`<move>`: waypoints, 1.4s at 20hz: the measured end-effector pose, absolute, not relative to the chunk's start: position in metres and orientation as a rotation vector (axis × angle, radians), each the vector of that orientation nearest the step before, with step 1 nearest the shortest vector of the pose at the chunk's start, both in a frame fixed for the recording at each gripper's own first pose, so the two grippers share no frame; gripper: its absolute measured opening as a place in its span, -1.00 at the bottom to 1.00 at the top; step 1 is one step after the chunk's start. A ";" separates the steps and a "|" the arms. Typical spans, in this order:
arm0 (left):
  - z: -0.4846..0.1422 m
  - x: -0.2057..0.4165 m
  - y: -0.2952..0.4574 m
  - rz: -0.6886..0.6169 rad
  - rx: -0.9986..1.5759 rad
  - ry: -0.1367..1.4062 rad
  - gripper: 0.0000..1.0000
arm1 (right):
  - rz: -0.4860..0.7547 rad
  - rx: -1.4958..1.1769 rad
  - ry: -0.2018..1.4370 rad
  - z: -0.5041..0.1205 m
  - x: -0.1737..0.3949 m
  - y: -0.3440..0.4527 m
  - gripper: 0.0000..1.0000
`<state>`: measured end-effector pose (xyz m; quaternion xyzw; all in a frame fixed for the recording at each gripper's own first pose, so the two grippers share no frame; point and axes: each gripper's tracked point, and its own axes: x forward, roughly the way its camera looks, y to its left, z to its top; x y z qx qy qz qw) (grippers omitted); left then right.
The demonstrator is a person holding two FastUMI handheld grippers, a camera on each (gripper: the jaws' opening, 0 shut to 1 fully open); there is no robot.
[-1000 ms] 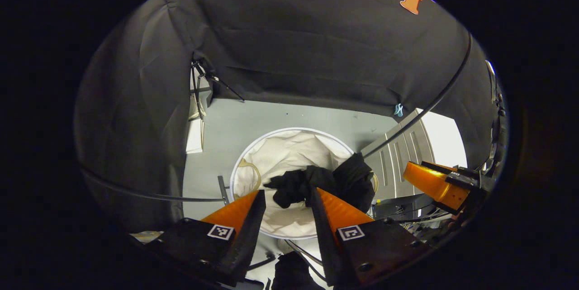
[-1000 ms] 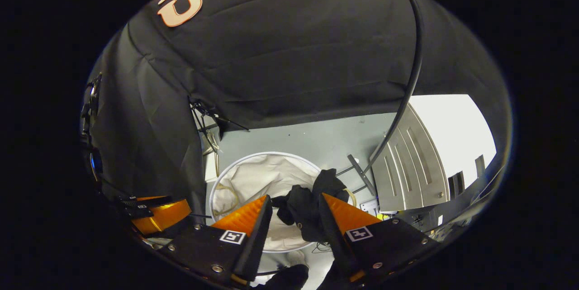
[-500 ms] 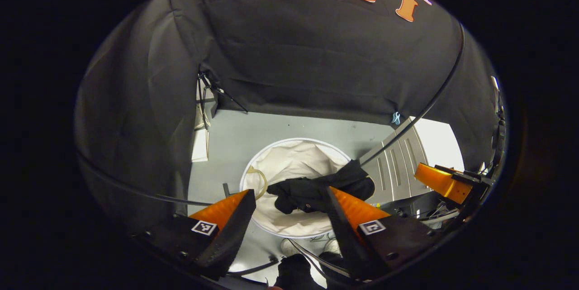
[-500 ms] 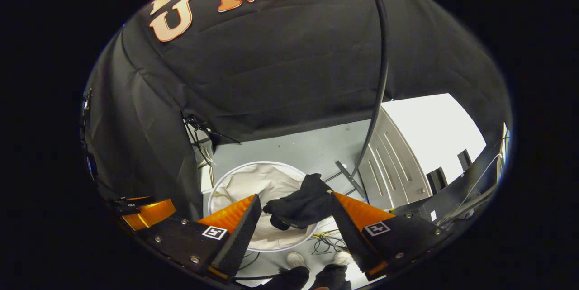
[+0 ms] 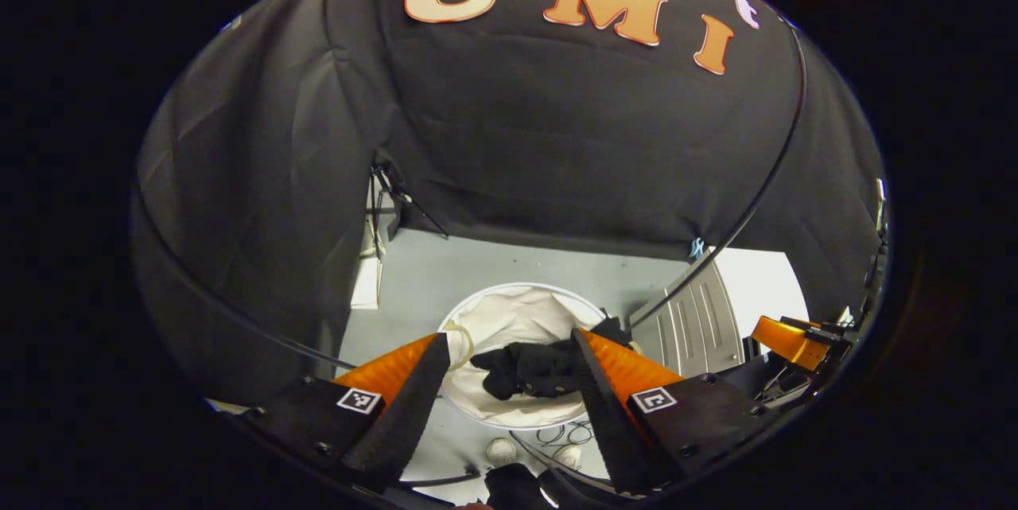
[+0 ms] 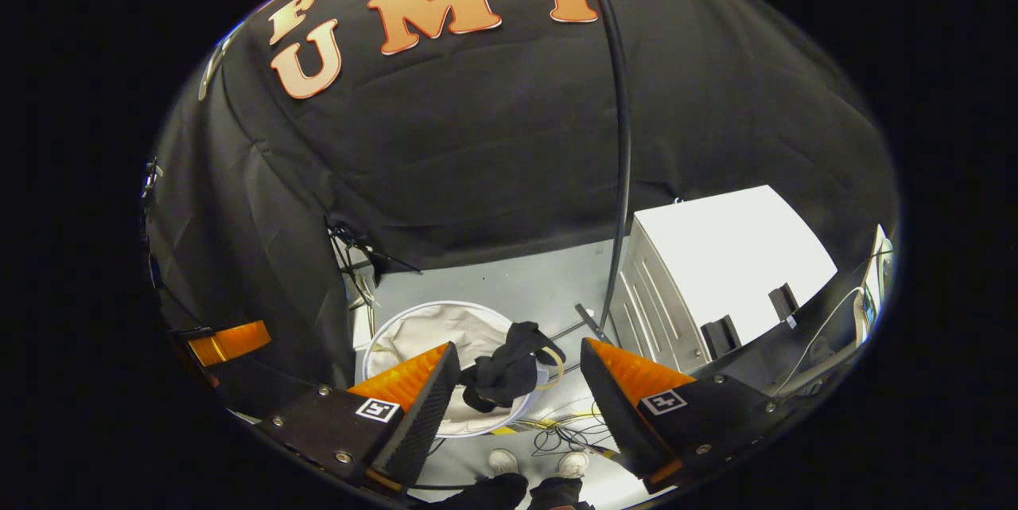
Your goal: Grasp the clothes on the hanger with both hands and then place them into the laundry hamper below.
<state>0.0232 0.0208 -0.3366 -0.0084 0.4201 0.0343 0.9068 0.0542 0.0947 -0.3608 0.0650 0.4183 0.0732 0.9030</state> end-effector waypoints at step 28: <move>-0.005 0.019 -0.059 0.112 0.070 0.119 0.91 | 0.239 0.062 0.155 -0.015 0.069 -0.042 1.00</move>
